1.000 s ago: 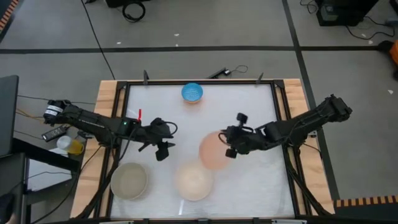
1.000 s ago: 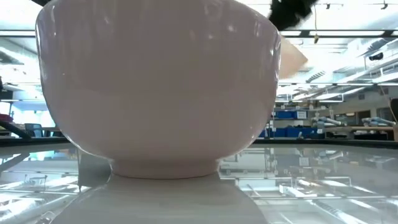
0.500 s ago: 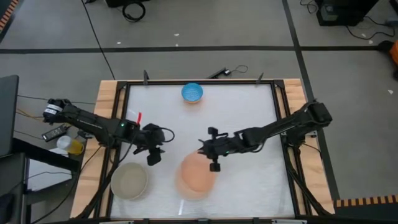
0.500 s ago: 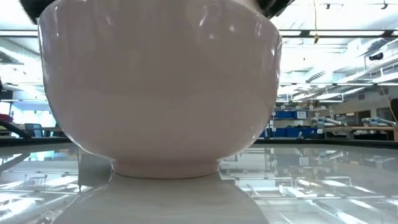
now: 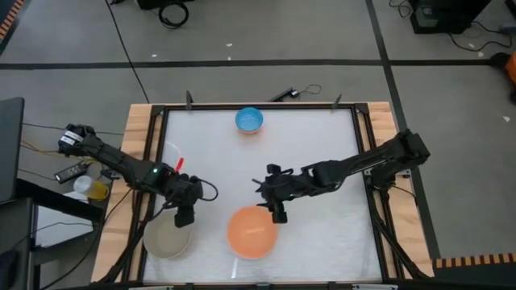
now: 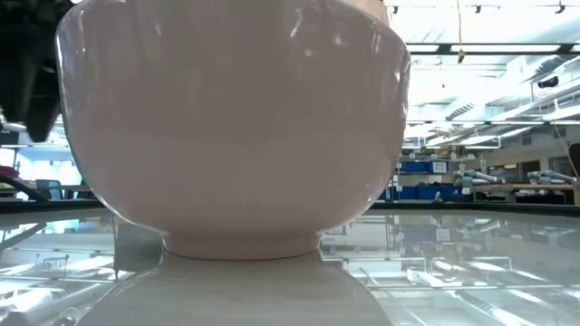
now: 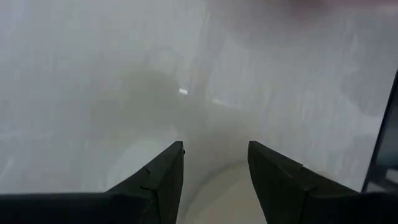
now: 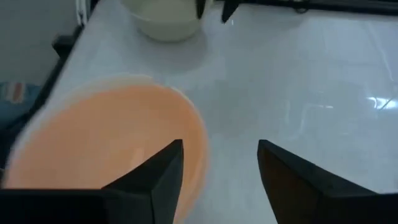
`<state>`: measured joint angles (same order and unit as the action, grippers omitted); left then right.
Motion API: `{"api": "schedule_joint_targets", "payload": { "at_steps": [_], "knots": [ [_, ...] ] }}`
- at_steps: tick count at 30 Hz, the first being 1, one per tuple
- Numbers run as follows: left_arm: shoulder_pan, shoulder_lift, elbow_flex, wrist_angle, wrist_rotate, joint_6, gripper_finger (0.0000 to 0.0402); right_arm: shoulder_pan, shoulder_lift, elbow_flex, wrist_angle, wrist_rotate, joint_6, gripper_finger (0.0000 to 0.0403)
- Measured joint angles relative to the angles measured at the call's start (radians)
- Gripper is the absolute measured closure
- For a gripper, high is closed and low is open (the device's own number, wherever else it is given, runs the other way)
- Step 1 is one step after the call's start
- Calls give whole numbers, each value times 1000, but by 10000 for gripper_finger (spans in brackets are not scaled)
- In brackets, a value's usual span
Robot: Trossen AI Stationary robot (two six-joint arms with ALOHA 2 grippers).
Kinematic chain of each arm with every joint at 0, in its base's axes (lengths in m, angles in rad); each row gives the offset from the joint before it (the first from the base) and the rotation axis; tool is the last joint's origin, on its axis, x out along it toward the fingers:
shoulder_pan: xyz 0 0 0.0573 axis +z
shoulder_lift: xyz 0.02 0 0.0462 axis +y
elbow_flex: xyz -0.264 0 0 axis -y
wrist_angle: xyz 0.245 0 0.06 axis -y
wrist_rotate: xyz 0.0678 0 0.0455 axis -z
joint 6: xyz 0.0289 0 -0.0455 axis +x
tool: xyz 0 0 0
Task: Nest bowls inside each other
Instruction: Stack the gray bowl on top of the orange bowl
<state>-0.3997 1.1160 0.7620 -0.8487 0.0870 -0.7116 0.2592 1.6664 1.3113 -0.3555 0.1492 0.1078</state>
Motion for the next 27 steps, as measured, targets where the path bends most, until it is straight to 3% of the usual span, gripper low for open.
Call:
{"api": "schedule_joint_targets", "payload": {
  "at_steps": [8,17,23,27],
  "knots": [
    [-99,1,0,-199,4,-87,221,0,-142,-4,-123,146,32,190],
    [-196,4,0,-248,-66,-150,229,-1,-181,-88,-119,171,95,190],
    [-210,4,-68,-194,-97,-152,290,-1,-181,-111,-120,205,103,190],
    [-203,4,-151,-86,-46,-153,345,-1,-181,-112,-121,218,102,190]
  ]
}}
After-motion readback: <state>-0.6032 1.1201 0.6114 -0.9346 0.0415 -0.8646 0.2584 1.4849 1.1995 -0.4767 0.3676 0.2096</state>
